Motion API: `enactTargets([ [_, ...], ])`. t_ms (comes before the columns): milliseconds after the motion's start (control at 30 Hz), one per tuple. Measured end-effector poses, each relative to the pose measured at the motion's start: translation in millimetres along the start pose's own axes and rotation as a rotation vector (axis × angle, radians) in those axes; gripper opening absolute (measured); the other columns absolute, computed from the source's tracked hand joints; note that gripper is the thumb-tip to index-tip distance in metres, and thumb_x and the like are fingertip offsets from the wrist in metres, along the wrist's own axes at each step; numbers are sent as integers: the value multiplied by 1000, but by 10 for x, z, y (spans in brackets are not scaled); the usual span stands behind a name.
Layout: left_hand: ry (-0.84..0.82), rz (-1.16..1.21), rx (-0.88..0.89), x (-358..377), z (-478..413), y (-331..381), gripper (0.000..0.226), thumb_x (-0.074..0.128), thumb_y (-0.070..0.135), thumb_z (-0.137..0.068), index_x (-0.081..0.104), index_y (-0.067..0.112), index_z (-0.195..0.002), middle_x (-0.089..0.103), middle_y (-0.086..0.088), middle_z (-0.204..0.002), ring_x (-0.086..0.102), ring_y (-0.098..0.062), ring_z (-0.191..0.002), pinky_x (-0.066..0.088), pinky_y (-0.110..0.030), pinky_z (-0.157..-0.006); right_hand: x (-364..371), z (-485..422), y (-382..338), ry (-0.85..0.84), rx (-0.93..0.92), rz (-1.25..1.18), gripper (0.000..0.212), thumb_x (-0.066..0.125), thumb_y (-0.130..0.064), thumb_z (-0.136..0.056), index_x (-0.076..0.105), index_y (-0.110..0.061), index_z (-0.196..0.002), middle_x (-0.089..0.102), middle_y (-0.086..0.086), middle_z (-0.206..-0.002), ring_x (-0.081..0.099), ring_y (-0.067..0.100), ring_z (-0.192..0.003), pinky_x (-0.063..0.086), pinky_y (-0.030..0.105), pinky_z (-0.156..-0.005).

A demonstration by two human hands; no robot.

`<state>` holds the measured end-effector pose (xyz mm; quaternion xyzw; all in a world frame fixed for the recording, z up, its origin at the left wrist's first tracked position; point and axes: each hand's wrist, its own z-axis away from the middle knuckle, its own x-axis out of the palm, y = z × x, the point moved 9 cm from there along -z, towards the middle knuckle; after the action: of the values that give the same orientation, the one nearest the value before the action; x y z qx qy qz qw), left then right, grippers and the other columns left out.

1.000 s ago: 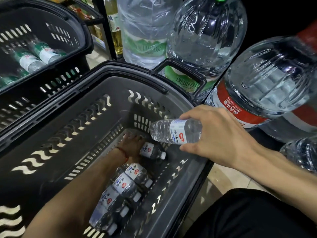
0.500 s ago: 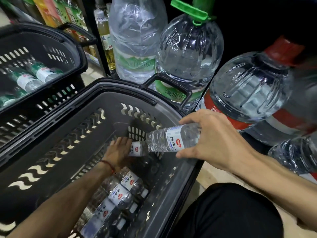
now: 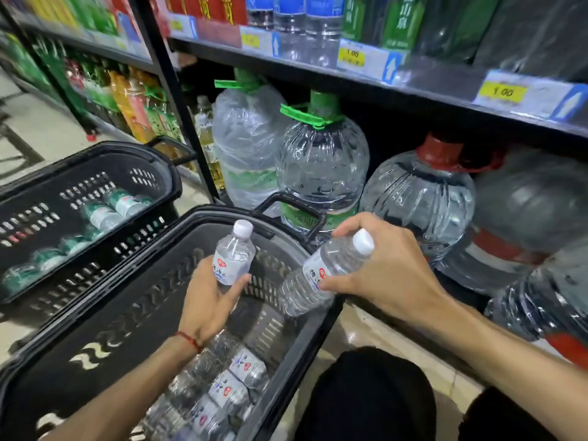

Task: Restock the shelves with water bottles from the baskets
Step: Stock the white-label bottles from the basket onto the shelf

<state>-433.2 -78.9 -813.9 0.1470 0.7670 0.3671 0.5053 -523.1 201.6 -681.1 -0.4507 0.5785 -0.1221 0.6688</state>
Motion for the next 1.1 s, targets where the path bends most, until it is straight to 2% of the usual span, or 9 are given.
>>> enactTargets([
  [133,97,46,67,-203,-126,700,48,62,64,-89,47,38,-127,55,5,-118,52,-13,-108,42,-34,-90,-446,199,19,102,-28,-215,65,104,-34,-54,65,-39,-107,70,-15,-107,66,12,-89,54,27,-79],
  [233,105,34,169,-219,-203,1319,56,61,62,-93,45,34,-138,52,8,-127,50,-11,-116,42,-33,-96,-802,282,53,174,-57,-353,58,102,-17,-59,69,-29,-105,73,-6,-108,64,20,-92,50,27,-79],
  [333,87,25,260,-145,-230,1903,62,60,63,-93,44,30,-143,50,13,-131,47,-3,-118,38,-25,-98,-1116,353,88,187,-97,-442,51,98,-6,-65,72,-20,-107,74,-9,-102,66,5,-88,48,17,-80],
  [400,77,57,299,-74,-220,2263,58,62,60,-94,45,32,-142,52,12,-133,48,-3,-120,37,-19,-97,-1321,448,137,190,-120,-428,50,96,-8,-69,73,-21,-110,75,-11,-101,67,1,-91,48,13,-84],
  [467,82,109,323,-17,-181,2628,52,63,60,-93,45,36,-136,55,13,-130,51,-1,-116,37,-10,-94,-1544,572,202,210,-143,-394,51,96,-15,-72,72,-27,-116,76,-10,-107,71,6,-99,52,21,-90],
  [567,75,216,341,117,-117,3144,53,69,54,-89,53,23,-130,60,18,-118,54,10,-107,38,-3,-86,-1932,753,332,271,-140,-361,48,94,-19,-75,69,-27,-115,76,-15,-105,70,3,-95,54,19,-87],
  [633,66,262,346,237,-108,3428,52,71,53,-85,54,21,-122,61,18,-112,57,9,-101,41,-6,-81,-2176,822,398,283,-140,-343,45,92,-18,-77,67,-25,-113,75,-18,-103,70,2,-92,53,16,-85],
  [900,50,416,402,541,-197,4147,51,85,50,-79,60,25,-115,70,15,-106,67,-7,-99,56,-35,-86,-2733,752,344,201,-224,-208,42,83,-20,-88,57,-20,-121,67,-10,-109,64,14,-103,49,33,-95],
  [1100,35,514,523,343,-239,4739,56,89,37,-72,58,23,-116,72,12,-106,70,-6,-100,57,-27,-87,-3029,869,156,136,-240,-260,41,75,-4,-93,51,-9,-125,63,4,-107,60,33,-104,52,49,-90],
])
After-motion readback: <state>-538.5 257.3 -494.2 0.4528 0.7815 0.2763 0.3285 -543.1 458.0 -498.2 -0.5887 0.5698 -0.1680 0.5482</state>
